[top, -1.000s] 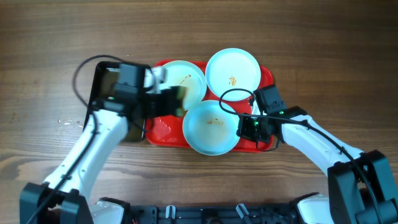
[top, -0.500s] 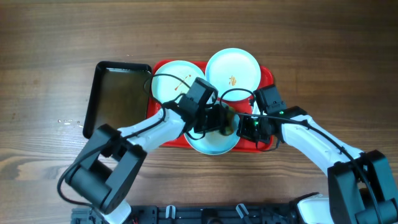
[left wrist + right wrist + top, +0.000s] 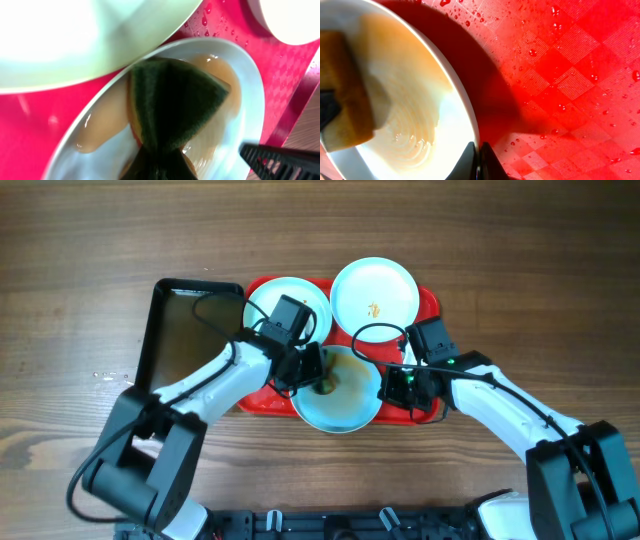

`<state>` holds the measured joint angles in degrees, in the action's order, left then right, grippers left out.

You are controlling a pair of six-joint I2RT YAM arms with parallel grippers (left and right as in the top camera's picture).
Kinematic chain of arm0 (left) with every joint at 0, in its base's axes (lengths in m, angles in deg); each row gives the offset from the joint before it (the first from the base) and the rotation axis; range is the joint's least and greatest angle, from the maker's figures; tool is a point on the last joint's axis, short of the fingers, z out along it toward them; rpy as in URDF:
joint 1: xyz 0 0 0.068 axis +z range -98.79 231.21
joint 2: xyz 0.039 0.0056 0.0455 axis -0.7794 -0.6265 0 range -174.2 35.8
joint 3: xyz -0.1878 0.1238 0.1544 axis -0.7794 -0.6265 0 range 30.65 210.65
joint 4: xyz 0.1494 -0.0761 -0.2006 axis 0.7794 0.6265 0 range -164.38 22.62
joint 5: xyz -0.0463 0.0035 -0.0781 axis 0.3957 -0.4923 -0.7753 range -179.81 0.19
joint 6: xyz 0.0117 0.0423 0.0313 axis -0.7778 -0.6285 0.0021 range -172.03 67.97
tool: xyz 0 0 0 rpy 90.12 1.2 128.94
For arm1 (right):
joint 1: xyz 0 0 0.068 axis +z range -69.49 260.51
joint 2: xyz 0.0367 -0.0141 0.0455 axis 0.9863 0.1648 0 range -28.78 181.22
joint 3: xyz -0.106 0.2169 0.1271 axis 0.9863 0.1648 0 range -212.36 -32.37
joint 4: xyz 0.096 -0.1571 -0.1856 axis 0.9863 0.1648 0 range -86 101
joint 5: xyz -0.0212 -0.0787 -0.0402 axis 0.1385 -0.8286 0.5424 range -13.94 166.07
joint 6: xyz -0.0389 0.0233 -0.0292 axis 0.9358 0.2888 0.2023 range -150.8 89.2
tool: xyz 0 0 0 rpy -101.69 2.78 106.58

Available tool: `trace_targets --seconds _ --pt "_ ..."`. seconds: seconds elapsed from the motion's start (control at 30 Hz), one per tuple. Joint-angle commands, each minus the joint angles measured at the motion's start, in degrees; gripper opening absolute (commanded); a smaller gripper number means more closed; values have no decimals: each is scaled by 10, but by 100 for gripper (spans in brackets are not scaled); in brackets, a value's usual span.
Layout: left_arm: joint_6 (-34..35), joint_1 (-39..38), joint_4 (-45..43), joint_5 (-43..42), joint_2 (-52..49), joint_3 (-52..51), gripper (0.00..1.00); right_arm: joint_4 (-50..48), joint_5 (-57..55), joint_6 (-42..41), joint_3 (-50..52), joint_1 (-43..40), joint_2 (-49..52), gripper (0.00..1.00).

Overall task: Clean dirty plates on tray and stack at the side
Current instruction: 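Scrub the lower-right plate with the sponge while the right gripper holds it, then dip the sponge into the black tray's water with the left gripper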

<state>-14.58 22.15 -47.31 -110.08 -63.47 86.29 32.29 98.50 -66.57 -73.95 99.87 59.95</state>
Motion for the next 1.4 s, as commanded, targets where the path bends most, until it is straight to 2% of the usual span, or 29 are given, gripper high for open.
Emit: trace_targets --seconds 0.0,0.1,0.13,0.17,0.27,0.33,0.4,0.5,0.63,0.67,0.7,0.73,0.77,0.8,0.83,0.87,1.0,1.2,1.27,1.33,1.37 --pt "-45 6 31 17 83 -5 4 3 -10 -3 2 -2 4 4" --pt "-89 23 70 23 155 -5 4 4 -10 -3 2 -2 4 4" --pt "-100 42 85 53 179 -5 4 4 -10 -2 2 -2 4 4" --pt "-103 70 99 92 194 -5 4 5 -10 -2 2 -2 4 4" --pt "-205 186 90 142 196 -5 4 7 -10 -2 2 -2 4 4" --pt "-223 235 90 170 194 -5 4 8 -10 -2 2 -2 4 4" --pt "-275 278 85 174 170 -5 4 8 -10 -3 2 -2 4 4" --pt "-343 290 85 174 108 -5 4 11 -10 -2 2 -2 4 4" --pt "-342 290 79 174 32 -5 4 13 -10 -2 2 -2 4 4" --pt "-342 290 78 176 25 -5 9 14 -10 -2 2 -2 4 4" --pt "-342 290 76 178 24 -5 38 14 -10 -2 2 -2 4 4" --pt "-342 290 71 178 24 -5 52 14 -10 -2 2 -2 4 4" --pt "-342 290 65 181 24 -5 74 14 -10 -2 2 -2 4 4" --pt "-342 290 59 186 24 -5 82 14 -10 -2 2 -2 4 4" --pt "-342 290 50 192 24 -5 96 14 -10 -2 2 -2 4 4" --pt "-342 290 40 198 24 -5 100 14 -10 -2 2 -2 4 4" --pt "-342 290 13 197 22 -5 100 14 -10 -2 2 -2 4 4" --pt "-342 290 12 171 -30 -5 99 15 -10 -2 2 -2 4 4" --pt "-342 290 9 171 -38 -5 60 18 -10 -2 2 -2 4 4" --pt "-342 290 8 171 -38 -5 6 18 -10 -2 2 -2 4 4" --pt "-342 290 8 171 -38 -5 4 18 -10 -2 2 -2 4 4"
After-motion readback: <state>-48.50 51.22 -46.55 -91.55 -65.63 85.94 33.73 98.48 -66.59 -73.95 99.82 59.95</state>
